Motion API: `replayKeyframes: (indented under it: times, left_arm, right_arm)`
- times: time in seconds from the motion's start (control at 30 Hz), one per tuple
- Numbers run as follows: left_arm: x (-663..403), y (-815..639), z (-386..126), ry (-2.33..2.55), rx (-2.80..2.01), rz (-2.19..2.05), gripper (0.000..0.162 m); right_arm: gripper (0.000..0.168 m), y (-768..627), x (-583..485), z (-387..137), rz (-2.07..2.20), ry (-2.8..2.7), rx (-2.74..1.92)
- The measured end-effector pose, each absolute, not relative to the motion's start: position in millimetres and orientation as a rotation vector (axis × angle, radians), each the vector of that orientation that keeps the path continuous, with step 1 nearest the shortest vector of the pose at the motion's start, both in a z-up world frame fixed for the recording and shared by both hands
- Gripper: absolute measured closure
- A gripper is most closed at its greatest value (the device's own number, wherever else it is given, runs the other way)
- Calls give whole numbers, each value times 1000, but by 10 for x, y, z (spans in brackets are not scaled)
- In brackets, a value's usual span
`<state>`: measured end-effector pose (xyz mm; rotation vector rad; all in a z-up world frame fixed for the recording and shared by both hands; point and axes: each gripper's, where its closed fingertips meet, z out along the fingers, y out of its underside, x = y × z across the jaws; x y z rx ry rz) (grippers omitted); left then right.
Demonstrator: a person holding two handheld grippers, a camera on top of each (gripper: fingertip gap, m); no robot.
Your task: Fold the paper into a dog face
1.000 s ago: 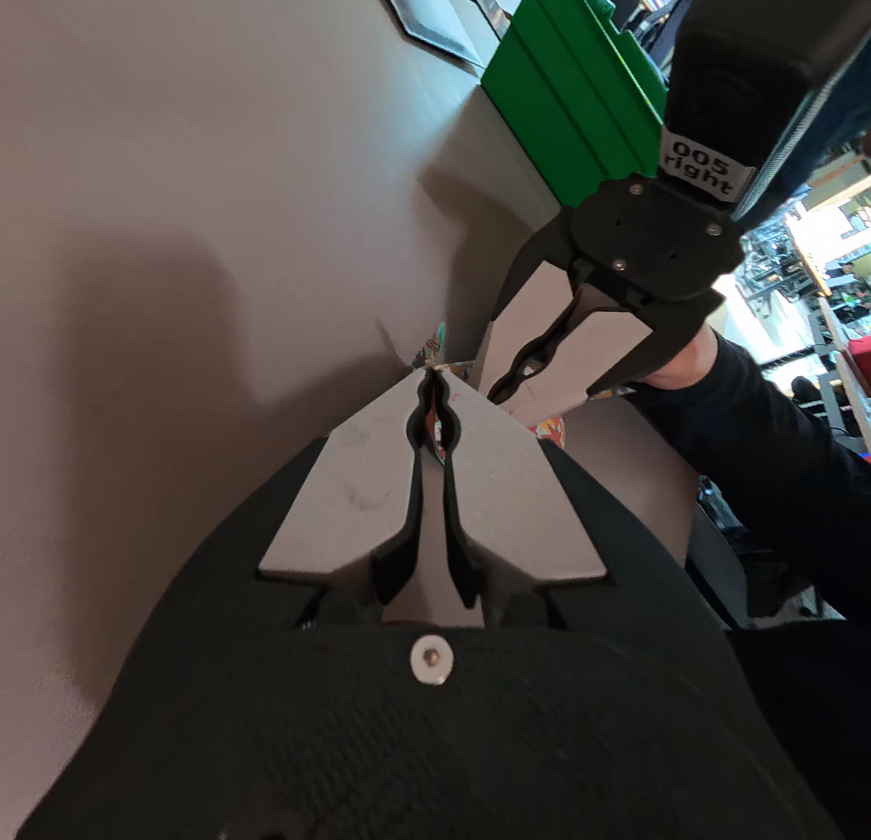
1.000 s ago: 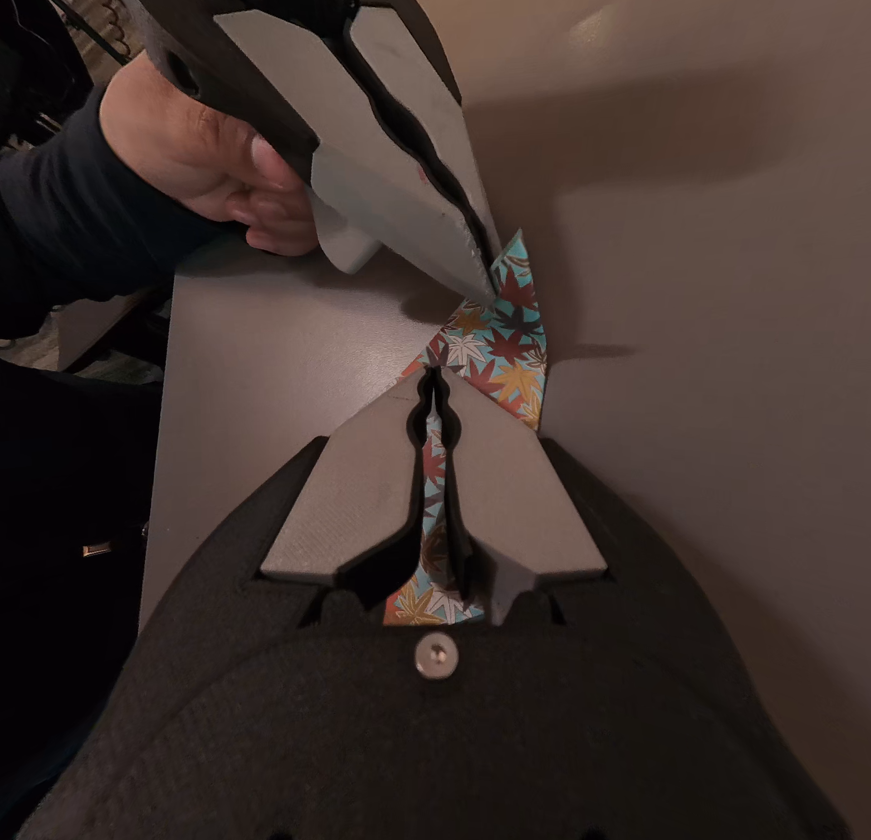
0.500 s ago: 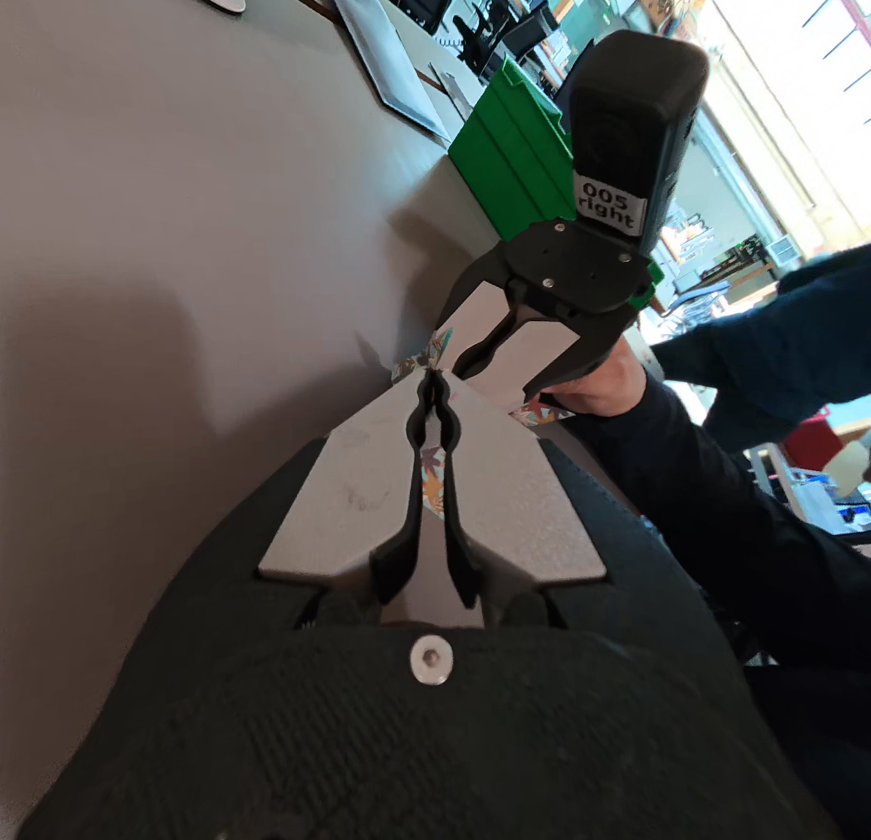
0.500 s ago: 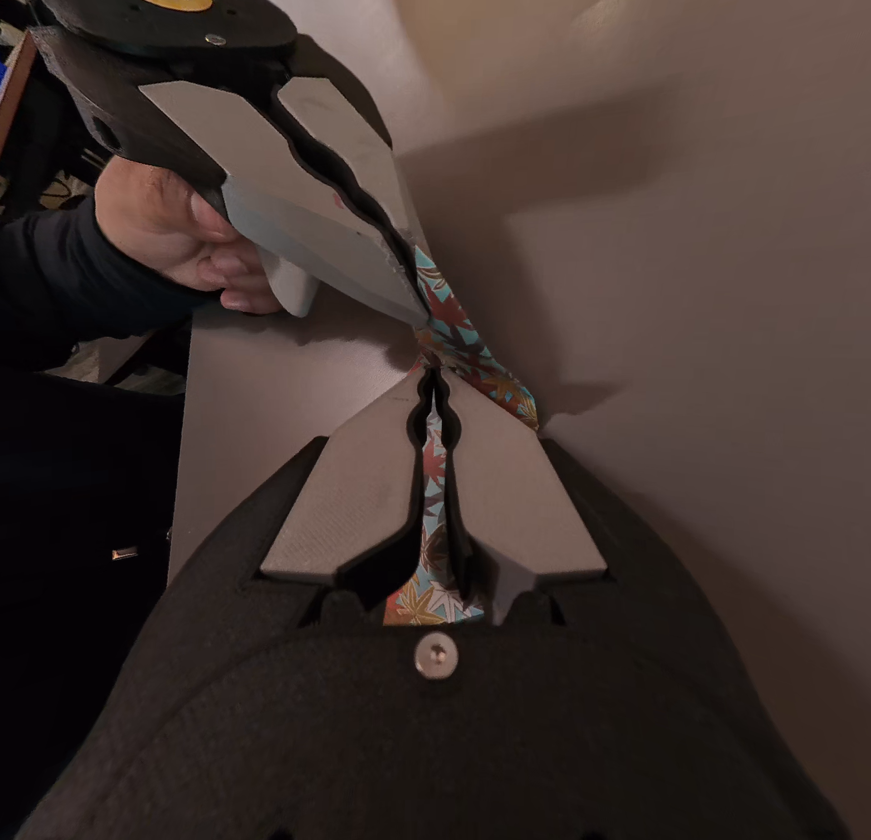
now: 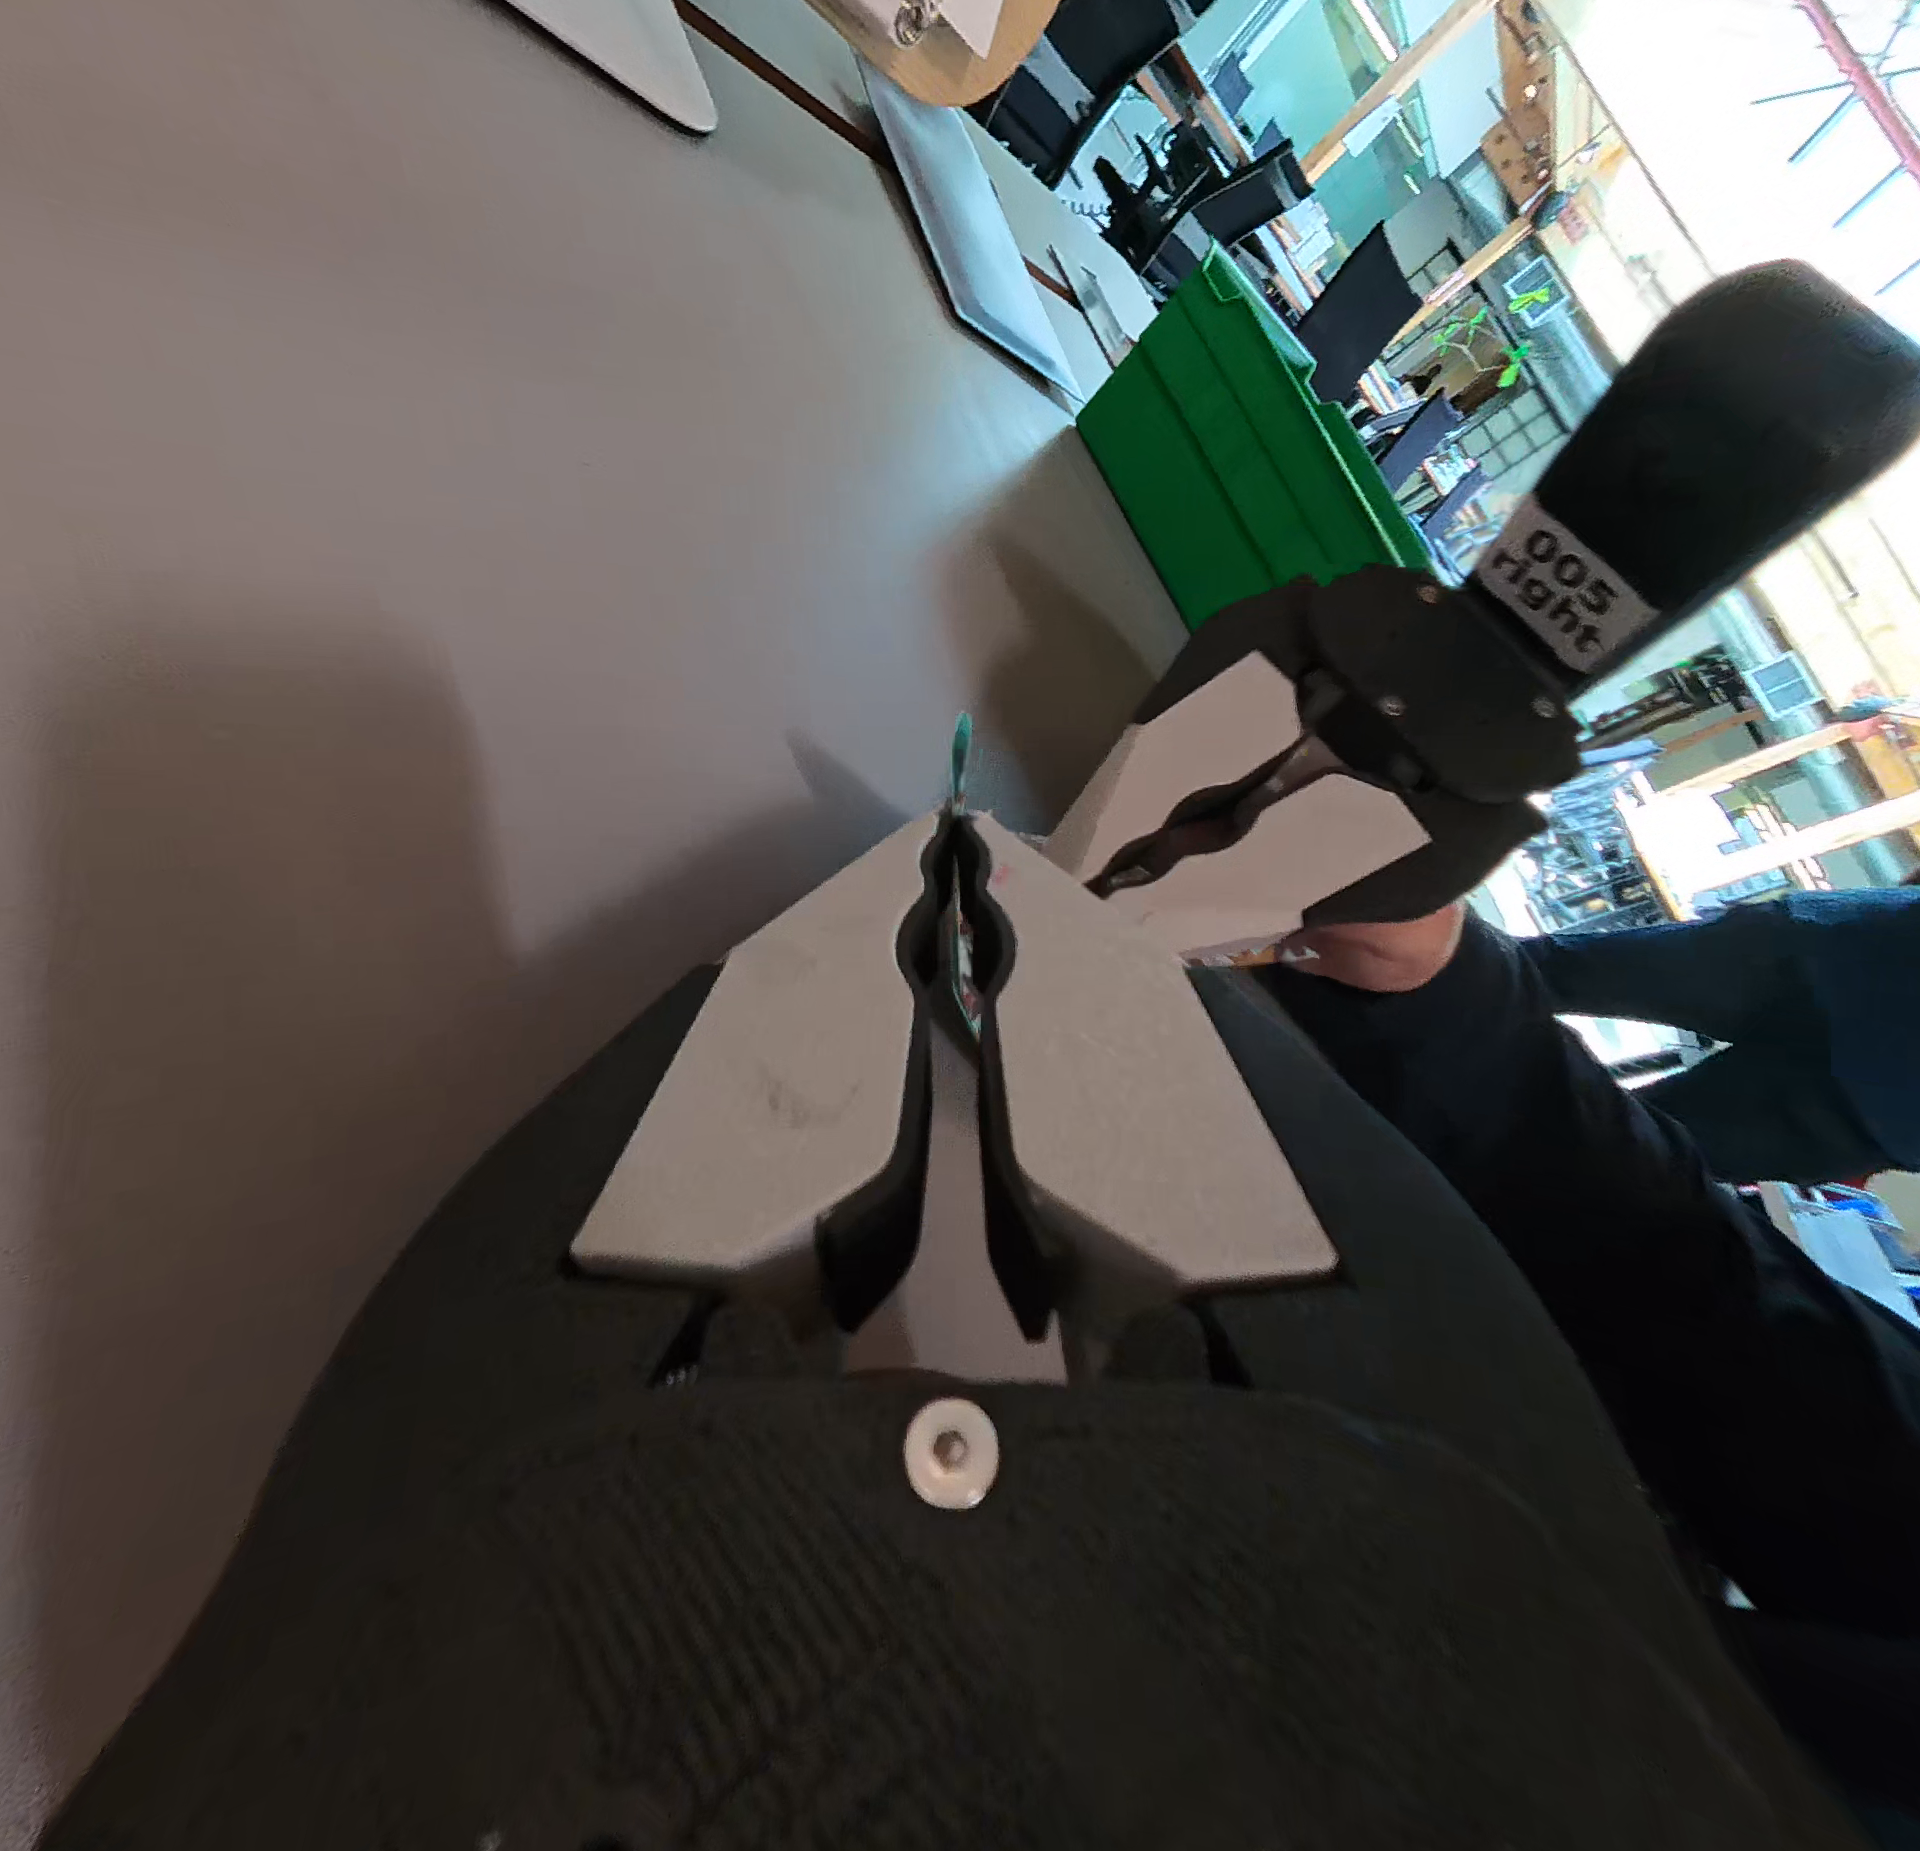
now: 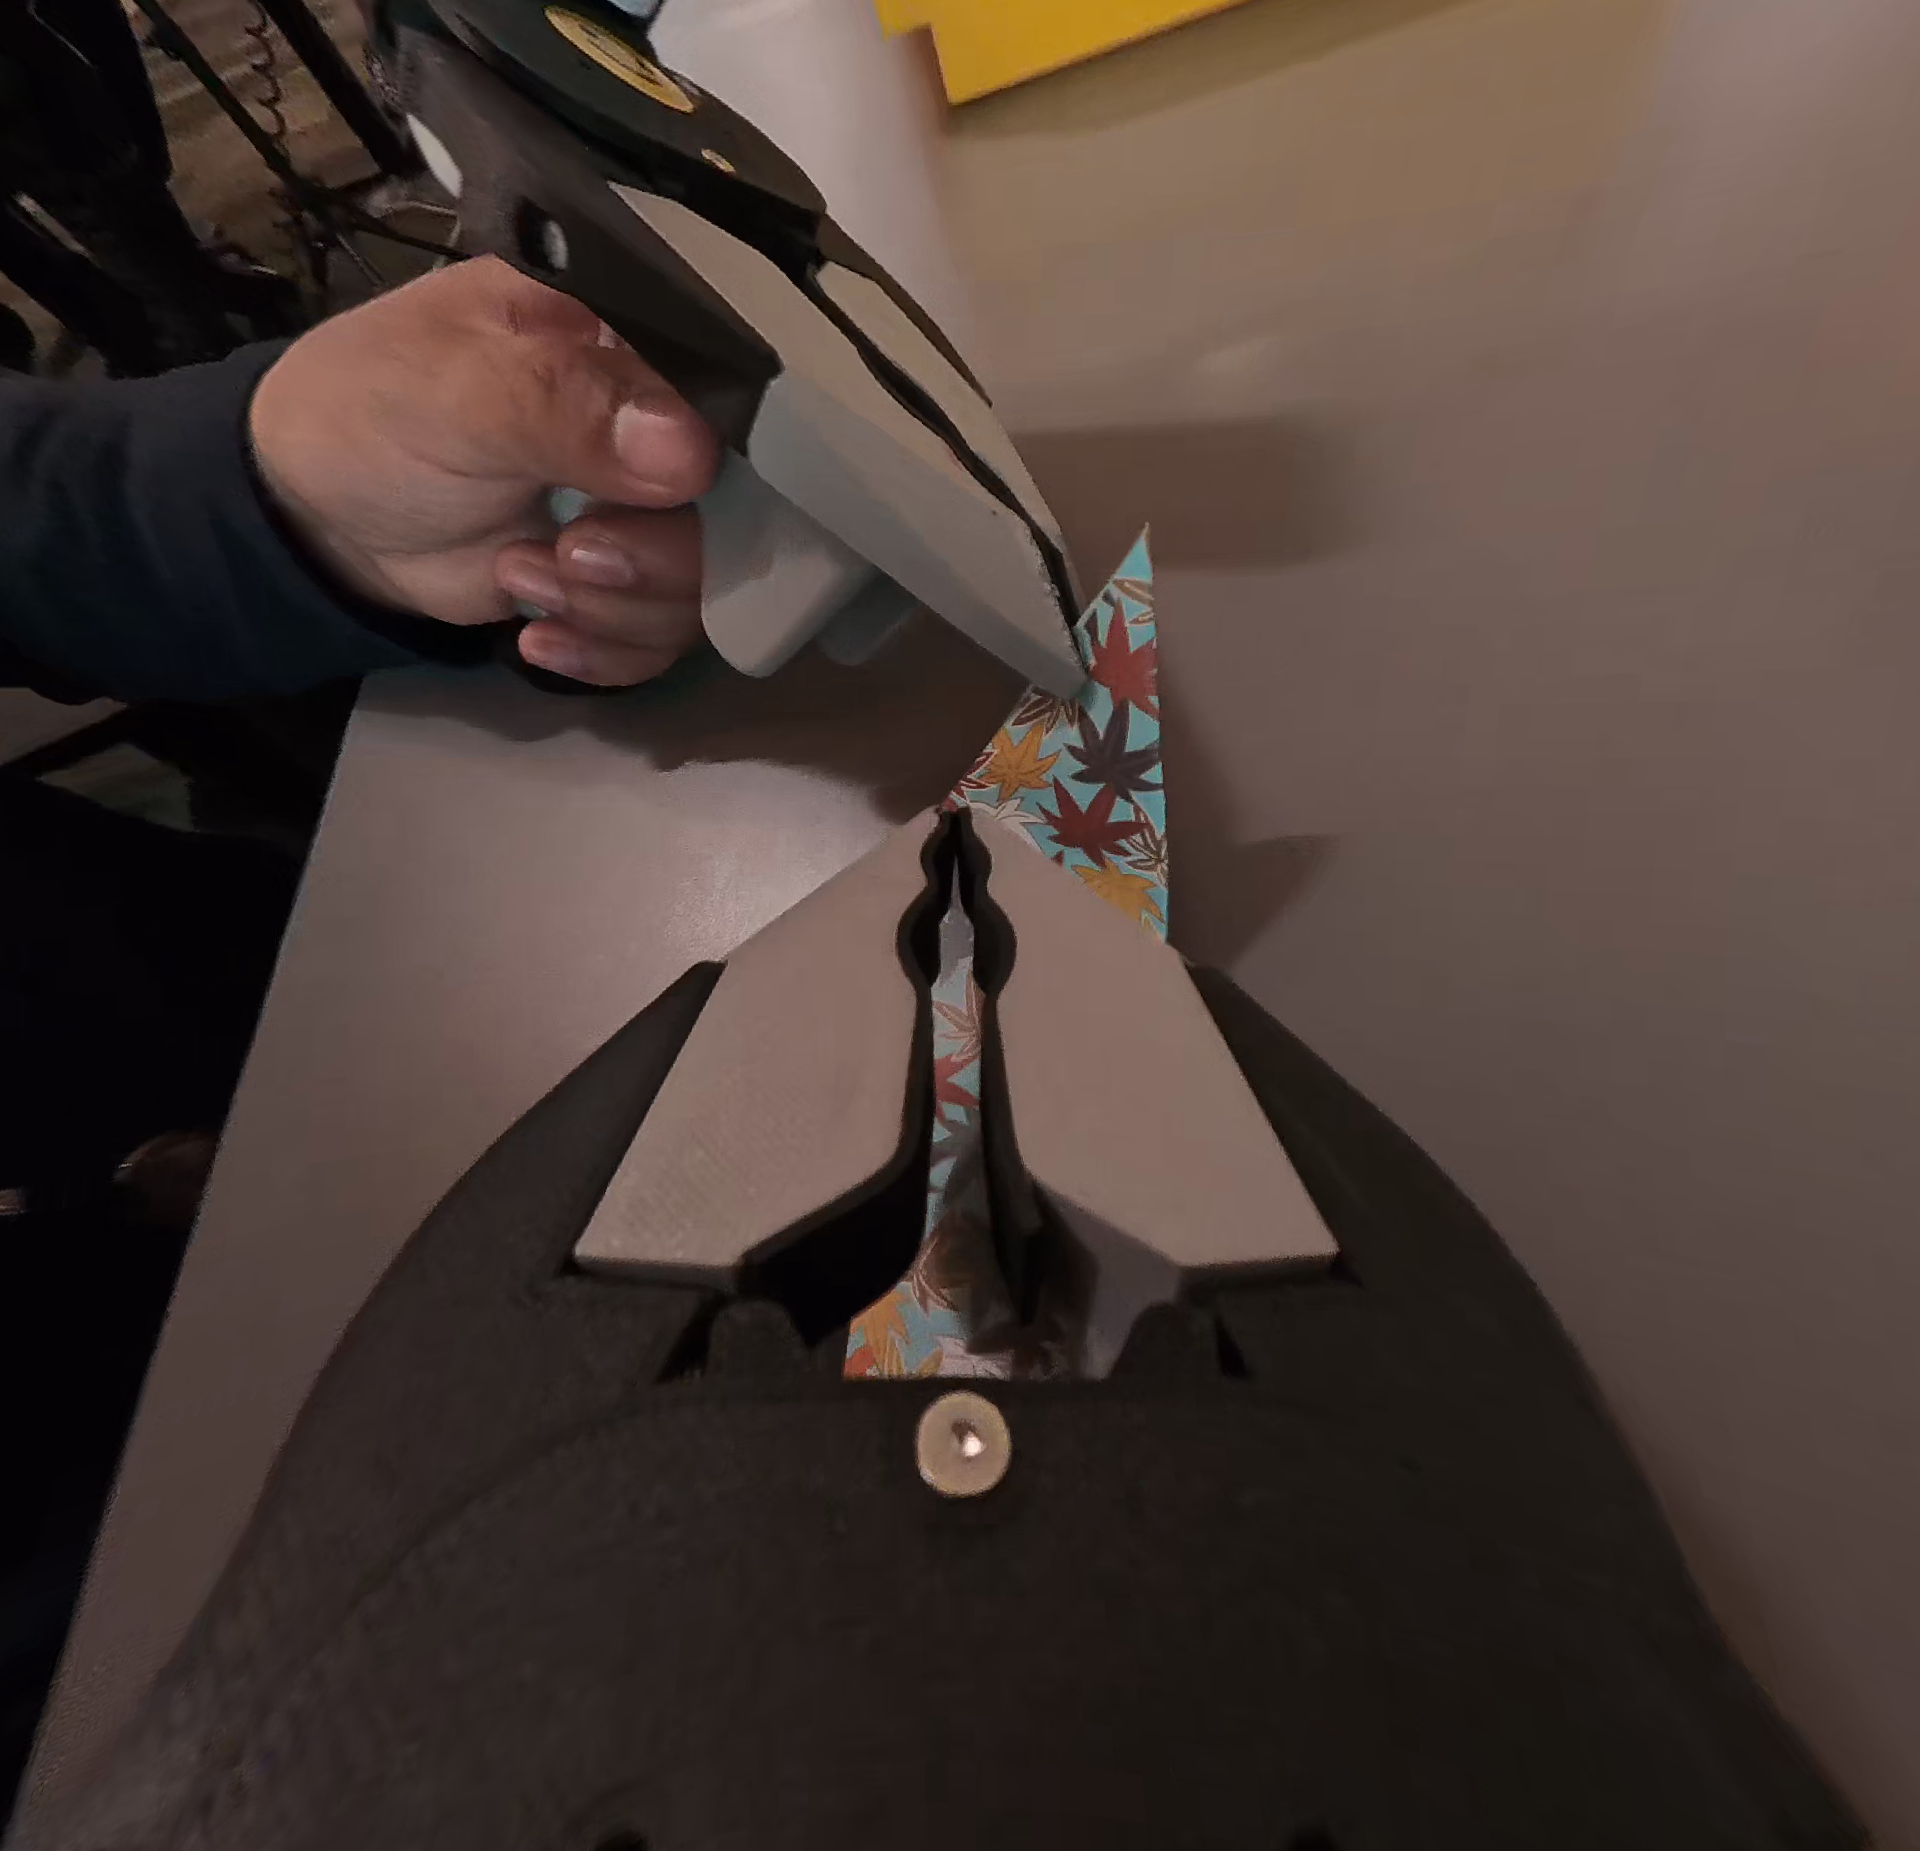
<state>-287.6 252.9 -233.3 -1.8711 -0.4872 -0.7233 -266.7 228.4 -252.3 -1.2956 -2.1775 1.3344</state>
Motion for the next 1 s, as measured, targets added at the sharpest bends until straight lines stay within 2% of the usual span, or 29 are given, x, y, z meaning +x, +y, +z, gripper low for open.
replayKeyframes:
  times: [0.37, 0.4, 0.47, 0.53, 0.6, 0.67, 0.73, 1.0]
  left_arm:
    - [-2893, 2521, -2372, -489, -1898, -724, 162]
    - [-2894, 2521, -2369, -489, -1896, -727, 162]
    - [-2894, 2519, -2366, -489, -1892, -729, 162]
    - [-2891, 2519, -2362, -486, -1891, -732, 162]
    - [-2890, 2517, -2357, -484, -1887, -734, 162]
    - [-2893, 2516, -2351, -486, -1882, -736, 162]
    - [-2894, 2515, -2353, -487, -1882, -735, 162]
    - [-2891, 2516, -2347, -483, -1879, -734, 162]
  right_arm:
    - [168, 2289, -2723, -2677, 1017, -2217, -1152]
    - [154, 2252, -2710, -2653, 1038, -2228, -1132]
    - [155, 2250, -2709, -2615, 1044, -2225, -1128]
    - [141, 2280, -2719, -2573, 1053, -2200, -1130]
    - [139, 2316, -2718, -2551, 1057, -2181, -1137]
    - [123, 2317, -2708, -2545, 1072, -2178, -1137]
    - [128, 2274, -2675, -2567, 1078, -2211, -1120]
    - [104, 2144, -2622, -2776, 959, -2331, -1091]
